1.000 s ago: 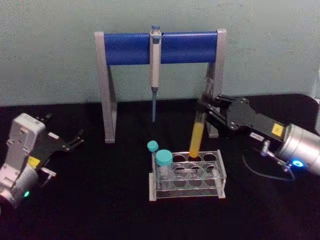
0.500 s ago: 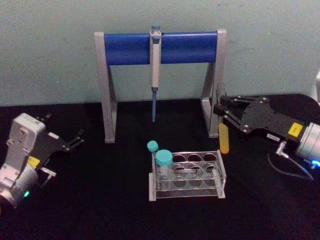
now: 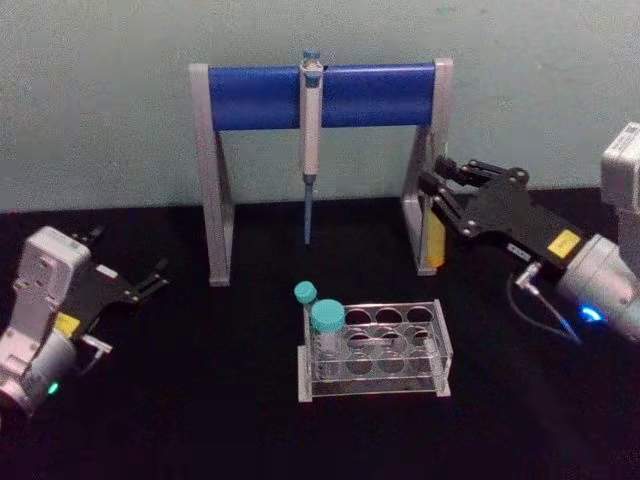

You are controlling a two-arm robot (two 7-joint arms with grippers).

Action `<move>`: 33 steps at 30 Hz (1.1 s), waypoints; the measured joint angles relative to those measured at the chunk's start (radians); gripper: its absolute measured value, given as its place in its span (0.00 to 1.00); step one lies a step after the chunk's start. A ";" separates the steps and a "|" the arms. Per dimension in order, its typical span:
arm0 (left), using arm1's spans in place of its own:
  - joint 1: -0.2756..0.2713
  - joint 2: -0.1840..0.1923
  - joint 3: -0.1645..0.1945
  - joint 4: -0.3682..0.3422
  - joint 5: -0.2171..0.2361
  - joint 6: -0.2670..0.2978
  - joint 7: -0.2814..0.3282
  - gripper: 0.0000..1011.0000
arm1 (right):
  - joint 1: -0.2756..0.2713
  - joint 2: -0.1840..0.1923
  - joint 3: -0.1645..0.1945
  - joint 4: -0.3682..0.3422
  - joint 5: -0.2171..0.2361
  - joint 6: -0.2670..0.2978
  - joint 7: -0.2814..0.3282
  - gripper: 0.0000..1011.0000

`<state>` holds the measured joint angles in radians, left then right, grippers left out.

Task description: Pick up the test tube from the test tube rack, shake it, then place it back into the test tube rack.

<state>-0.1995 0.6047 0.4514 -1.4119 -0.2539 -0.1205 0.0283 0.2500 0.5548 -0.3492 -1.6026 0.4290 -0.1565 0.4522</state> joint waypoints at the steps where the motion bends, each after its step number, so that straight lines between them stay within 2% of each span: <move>1: 0.000 0.000 0.000 0.000 0.000 0.000 0.000 0.99 | 0.002 -0.009 0.000 0.008 0.005 -0.004 0.005 0.23; 4: 0.000 0.000 0.000 0.000 0.000 0.000 0.000 0.99 | 0.013 -0.051 0.003 0.048 0.049 -0.027 0.045 0.23; 7: 0.000 0.000 0.000 0.000 0.000 0.000 0.000 0.99 | 0.020 -0.073 0.003 0.069 0.079 -0.036 0.076 0.23; 8: 0.000 0.000 0.000 0.000 0.000 0.000 0.000 0.99 | 0.026 -0.087 0.003 0.084 0.105 -0.040 0.105 0.23; 9: 0.000 0.000 0.000 0.000 0.000 0.000 0.000 0.99 | 0.026 -0.087 0.003 0.084 0.105 -0.040 0.105 0.23; 14: 0.000 0.000 0.000 0.000 0.000 0.000 0.000 0.99 | 0.047 -0.104 -0.010 0.117 0.198 -0.025 0.215 0.23; 15: 0.000 0.000 0.000 0.000 0.000 0.000 0.000 0.99 | 0.047 -0.104 -0.010 0.117 0.198 -0.025 0.215 0.23; 18: 0.000 0.000 0.000 0.000 0.000 0.000 0.000 0.99 | 0.056 -0.086 -0.021 0.123 0.258 0.008 0.277 0.23; 22: 0.000 0.000 0.000 0.000 0.000 0.000 0.000 0.99 | 0.060 -0.053 -0.031 0.112 0.295 0.050 0.316 0.23; 25: 0.000 0.000 0.000 0.000 0.000 0.000 0.000 0.99 | 0.060 -0.030 -0.036 0.100 0.305 0.072 0.329 0.23; 28: 0.000 0.000 0.000 0.000 0.000 0.000 0.000 0.99 | 0.051 0.019 -0.040 0.068 0.307 0.101 0.327 0.23; 31: 0.000 0.000 0.000 0.000 0.000 0.000 0.000 0.99 | 0.041 0.054 -0.038 0.042 0.291 0.111 0.302 0.23; 32: 0.000 0.000 0.000 0.000 0.000 0.000 0.000 0.99 | 0.041 0.054 -0.038 0.042 0.291 0.111 0.302 0.23; 33: 0.000 0.000 0.000 0.000 0.000 0.000 0.000 0.99 | 0.034 0.078 -0.037 0.023 0.270 0.111 0.271 0.23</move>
<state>-0.1995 0.6047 0.4514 -1.4120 -0.2539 -0.1205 0.0282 0.2842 0.6329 -0.3862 -1.5792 0.6987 -0.0457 0.7235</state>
